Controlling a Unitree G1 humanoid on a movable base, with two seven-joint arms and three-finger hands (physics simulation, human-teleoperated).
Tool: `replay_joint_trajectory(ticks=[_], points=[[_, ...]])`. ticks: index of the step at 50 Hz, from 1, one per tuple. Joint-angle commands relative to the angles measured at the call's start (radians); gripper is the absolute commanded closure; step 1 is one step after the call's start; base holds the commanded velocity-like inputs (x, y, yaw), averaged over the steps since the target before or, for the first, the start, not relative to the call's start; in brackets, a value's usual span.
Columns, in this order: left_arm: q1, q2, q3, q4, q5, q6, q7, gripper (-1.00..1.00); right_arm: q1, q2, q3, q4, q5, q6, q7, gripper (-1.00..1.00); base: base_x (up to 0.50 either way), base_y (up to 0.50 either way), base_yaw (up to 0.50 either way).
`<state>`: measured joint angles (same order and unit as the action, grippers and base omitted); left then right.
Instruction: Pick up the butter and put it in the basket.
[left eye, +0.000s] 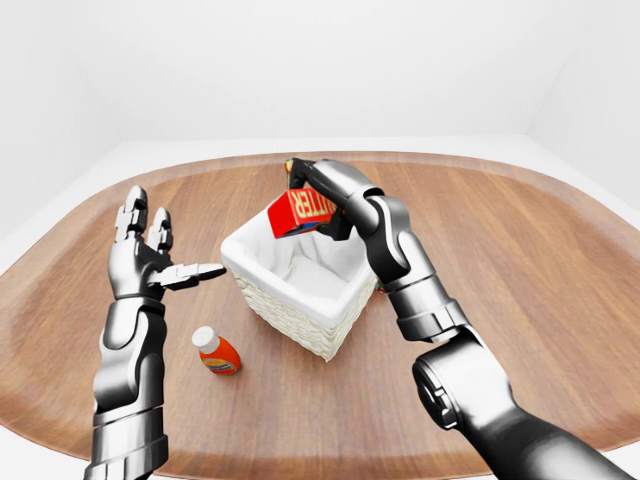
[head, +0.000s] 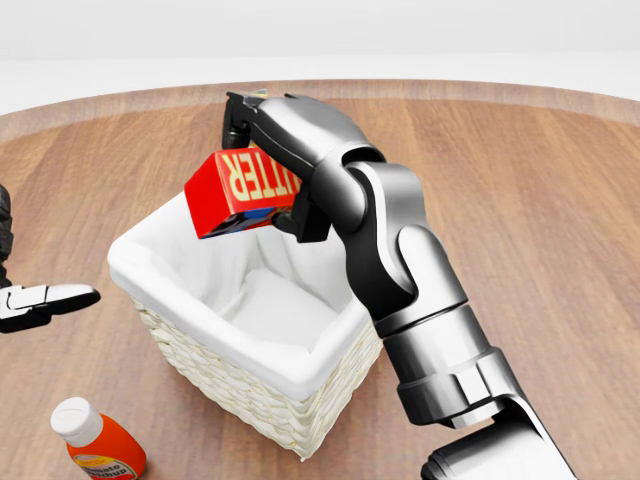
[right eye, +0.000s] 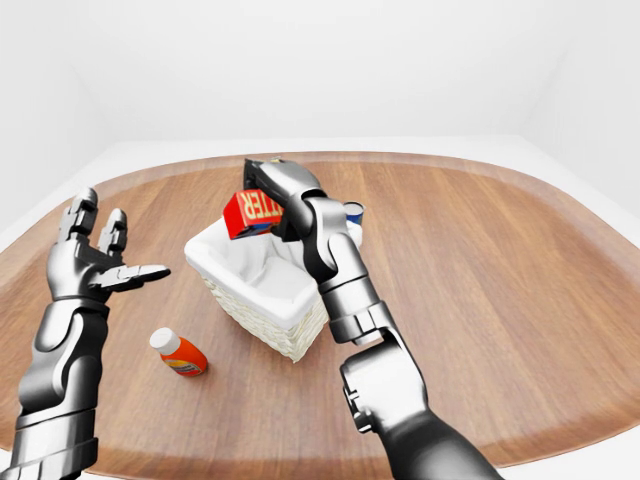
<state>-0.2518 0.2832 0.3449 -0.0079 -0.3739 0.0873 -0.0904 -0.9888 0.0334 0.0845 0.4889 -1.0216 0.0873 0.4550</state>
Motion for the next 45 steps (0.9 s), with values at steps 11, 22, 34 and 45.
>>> replay_joint_trajectory(ticks=[11, 22, 34, 45], points=[[0.002, 0.002, -0.002, 0.032, 0.0, 0.0, -0.009, -1.0, 0.0, 0.062, -0.002, 0.065, 0.227, 0.0, -0.226, 1.0, 0.0, 0.0, 0.0], [0.019, -0.001, 0.0, 0.014, -0.002, 0.0, -0.014, -1.0, -0.034, 0.066, -0.016, 0.192, 0.374, 0.0, -0.377, 1.0, 0.0, 0.0, 0.0], [0.022, -0.002, 0.0, 0.016, 0.005, 0.0, -0.012, -1.0, -0.116, 0.052, -0.034, 0.436, 0.498, 0.0, -0.492, 1.0, 0.0, 0.0, 0.0], [0.039, -0.01, 0.008, -0.025, 0.003, 0.0, -0.013, -1.0, -0.135, 0.064, -0.031, 0.517, 0.543, 0.0, -0.519, 1.0, 0.0, 0.0, 0.0]])
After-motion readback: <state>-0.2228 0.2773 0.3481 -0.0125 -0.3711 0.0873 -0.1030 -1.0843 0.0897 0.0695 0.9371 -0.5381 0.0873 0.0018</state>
